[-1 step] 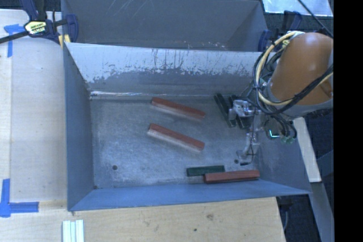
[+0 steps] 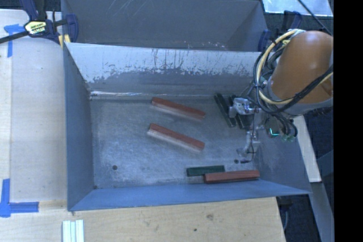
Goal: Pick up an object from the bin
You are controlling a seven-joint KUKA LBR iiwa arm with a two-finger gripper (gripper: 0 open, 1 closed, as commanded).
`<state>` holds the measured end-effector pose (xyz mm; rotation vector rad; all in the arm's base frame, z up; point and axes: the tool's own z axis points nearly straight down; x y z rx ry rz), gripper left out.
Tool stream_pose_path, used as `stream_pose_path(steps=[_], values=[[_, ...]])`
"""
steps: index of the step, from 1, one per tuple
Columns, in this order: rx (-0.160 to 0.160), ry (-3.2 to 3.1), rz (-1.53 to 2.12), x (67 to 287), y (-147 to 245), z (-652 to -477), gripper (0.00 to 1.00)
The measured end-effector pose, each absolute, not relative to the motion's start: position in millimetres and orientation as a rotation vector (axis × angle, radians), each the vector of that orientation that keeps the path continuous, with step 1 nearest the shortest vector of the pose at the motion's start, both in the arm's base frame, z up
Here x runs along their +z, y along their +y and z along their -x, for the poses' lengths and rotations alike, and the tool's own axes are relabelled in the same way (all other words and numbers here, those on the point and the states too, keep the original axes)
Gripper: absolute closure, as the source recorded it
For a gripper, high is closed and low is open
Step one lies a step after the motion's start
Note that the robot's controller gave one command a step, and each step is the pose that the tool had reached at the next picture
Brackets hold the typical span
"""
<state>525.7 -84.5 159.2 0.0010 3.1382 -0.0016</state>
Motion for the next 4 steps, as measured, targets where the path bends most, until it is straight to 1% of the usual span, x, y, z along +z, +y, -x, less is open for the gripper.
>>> stream_pose_path(steps=[1, 2, 3, 4], values=[[-0.004, 3.134, 0.048, 120, -35, -517.8, 0.00], [0.006, 3.137, -0.105, 83, -23, -511.5, 0.00], [-0.001, 3.127, -0.245, 73, 11, -532.0, 0.00], [0.000, 3.120, -0.357, 77, 60, -482.8, 1.00]])
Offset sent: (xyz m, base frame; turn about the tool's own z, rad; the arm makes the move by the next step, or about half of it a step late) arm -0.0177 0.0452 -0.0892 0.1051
